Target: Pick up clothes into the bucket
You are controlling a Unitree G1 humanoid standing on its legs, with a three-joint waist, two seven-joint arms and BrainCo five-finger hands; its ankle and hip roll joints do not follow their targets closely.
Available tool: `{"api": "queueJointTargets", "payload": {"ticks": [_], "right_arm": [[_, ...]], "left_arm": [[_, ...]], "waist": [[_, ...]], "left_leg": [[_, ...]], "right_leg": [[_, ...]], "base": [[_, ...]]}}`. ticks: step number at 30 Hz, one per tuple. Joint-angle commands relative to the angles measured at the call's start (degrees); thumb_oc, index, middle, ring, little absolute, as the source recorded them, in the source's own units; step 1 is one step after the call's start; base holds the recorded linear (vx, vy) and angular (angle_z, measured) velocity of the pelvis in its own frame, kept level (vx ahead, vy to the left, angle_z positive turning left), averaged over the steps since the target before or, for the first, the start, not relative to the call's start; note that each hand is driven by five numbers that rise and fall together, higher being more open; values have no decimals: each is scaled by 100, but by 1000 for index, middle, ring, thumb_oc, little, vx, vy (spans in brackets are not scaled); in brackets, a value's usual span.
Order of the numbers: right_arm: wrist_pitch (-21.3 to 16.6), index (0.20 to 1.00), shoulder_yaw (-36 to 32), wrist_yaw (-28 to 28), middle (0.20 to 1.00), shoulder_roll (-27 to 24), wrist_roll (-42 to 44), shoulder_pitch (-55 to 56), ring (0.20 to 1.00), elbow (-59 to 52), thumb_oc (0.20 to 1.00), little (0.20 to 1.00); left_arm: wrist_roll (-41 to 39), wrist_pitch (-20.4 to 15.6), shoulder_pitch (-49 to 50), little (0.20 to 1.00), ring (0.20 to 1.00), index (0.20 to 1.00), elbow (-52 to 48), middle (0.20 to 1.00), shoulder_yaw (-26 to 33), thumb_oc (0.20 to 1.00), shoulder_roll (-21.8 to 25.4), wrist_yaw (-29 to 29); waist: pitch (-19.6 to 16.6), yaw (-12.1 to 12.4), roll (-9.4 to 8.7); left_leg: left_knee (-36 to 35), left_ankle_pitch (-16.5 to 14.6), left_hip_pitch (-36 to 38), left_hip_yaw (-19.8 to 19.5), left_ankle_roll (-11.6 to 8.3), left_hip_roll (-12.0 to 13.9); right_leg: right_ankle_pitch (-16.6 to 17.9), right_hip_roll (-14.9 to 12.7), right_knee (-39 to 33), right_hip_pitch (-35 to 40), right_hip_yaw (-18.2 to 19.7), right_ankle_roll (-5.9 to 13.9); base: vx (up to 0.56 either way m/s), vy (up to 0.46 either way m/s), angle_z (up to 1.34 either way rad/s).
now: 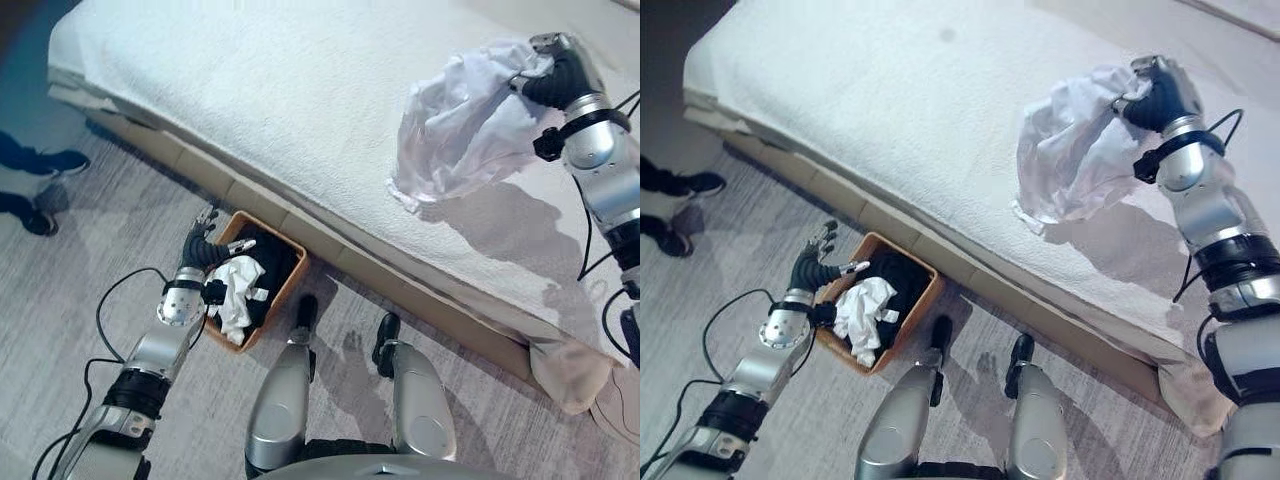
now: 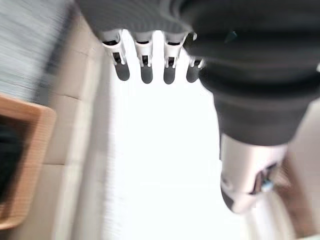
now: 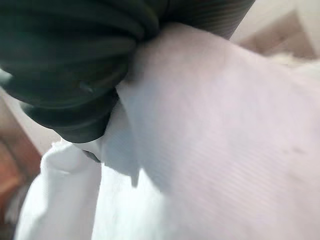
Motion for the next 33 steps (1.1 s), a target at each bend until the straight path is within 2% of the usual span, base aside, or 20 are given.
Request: {"api": "queueJointTargets", "payload": {"ticks": [1,4,5,6,9,10,11,13,15,20,21,24,29,33], "right_arm": [[-339,200,160,85,200,-120,263,-112,200,-342,200,200],[-349,200,131,286,200,-101,453,0,200,-746,200,200],[-364,200,206,395,200,-23,591,-9,200,-898,200,200],[-363,200,203,396,200,-27,592,-7,200,-900,200,200],[-372,200,381,578,200,130,763,-103,200,-1124,200,200],[-356,200,464,717,200,235,871,-109,200,-1324,200,200],[-353,200,457,718,200,228,873,-104,200,-1328,200,200],[-334,200,608,858,200,334,991,-131,200,-1475,200,200],[-310,200,784,1021,200,458,1158,-183,200,-1655,200,200],[-294,200,1018,1178,200,622,1385,-296,200,-1935,200,200],[-313,200,1087,1208,200,741,1491,-315,200,-2047,200,200],[-303,200,1144,1255,200,799,1571,-341,200,-2181,200,200],[-355,200,1356,1325,200,896,1889,-486,200,-2516,200,200],[-397,200,1322,1272,200,945,2172,-480,200,-2740,200,200]], "left_arm": [[-18,-204,84,1000,1000,1000,-327,1000,-48,1000,117,-289],[-260,-163,-29,1000,1000,1000,-617,1000,-172,1000,129,-515],[-371,-125,-235,1000,1000,1000,-759,1000,-360,1000,96,-618],[-373,-125,-240,1000,1000,1000,-756,1000,-364,1000,95,-619],[-498,-56,-714,1000,1000,1000,-756,1000,-788,1000,-18,-781],[-575,17,-1031,1000,1000,1000,-724,1000,-1120,1000,-105,-920],[-577,14,-1043,1000,1000,1000,-714,1000,-1129,1000,-109,-920],[-613,94,-1450,1000,1000,1000,-587,1000,-1502,1000,-237,-1010],[-667,162,-1944,1000,1000,1000,-347,1000,-1887,1000,-523,-1058],[-898,240,-2513,1000,1000,1000,-87,1000,-2436,1000,-953,-1121],[-1104,293,-2683,1000,1000,1000,58,1000,-2647,1000,-1196,-1164],[-1297,342,-2768,1000,1000,1000,170,1000,-2802,1000,-1400,-1182],[-1730,505,-2911,1000,1000,1000,507,1000,-3215,1000,-2014,-1229],[-1855,556,-2948,1000,1000,1000,699,1000,-3312,1000,-2229,-1178]], "waist": [[-692,-151,-324],[-949,-222,-331],[-1133,-289,-335],[-1124,-280,-333],[-1374,-374,-337],[-1524,-441,-342],[-1518,-435,-341],[-1677,-498,-341],[-1841,-560,-363],[-2005,-628,-373],[-2069,-668,-375],[-2121,-688,-379],[-2222,-764,-402],[-2247,-797,-405]], "left_leg": [[131,-400,155,48,-72,25],[51,-468,433,185,-54,46],[45,-519,556,255,-49,60],[41,-522,570,261,-49,63],[-54,-557,796,358,-56,115],[-112,-572,906,395,-54,116],[-117,-572,914,394,-55,117],[-156,-597,1027,426,-50,140],[-212,-638,1195,480,-39,149],[-275,-678,1368,529,-20,159],[-298,-688,1414,551,-10,162],[-324,-698,1460,574,3,169],[-365,-717,1551,608,23,166],[-391,-711,1570,618,31,171]], "right_leg": [[424,-84,-1013,720,-121,411],[471,-2,-1252,1003,-42,420],[472,33,-1345,1135,19,424],[474,36,-1353,1147,24,424],[472,61,-1456,1349,78,434],[467,77,-1504,1461,96,433],[466,78,-1507,1469,95,434],[453,70,-1540,1596,73,440],[449,65,-1627,1781,67,439],[458,72,-1741,1952,94,452],[467,70,-1780,1995,98,461],[471,72,-1801,2034,106,465],[500,72,-1860,2103,144,479],[522,71,-1883,2099,163,482]], "base": [[78,6,-24],[92,4,-28],[79,-7,-21],[76,-2,-16],[70,-5,-15],[67,-13,-14],[66,-9,-12],[58,2,-3],[82,0,-3],[41,9,-4],[7,12,-6],[16,11,-8],[6,6,-2],[-2,3,-1]]}}
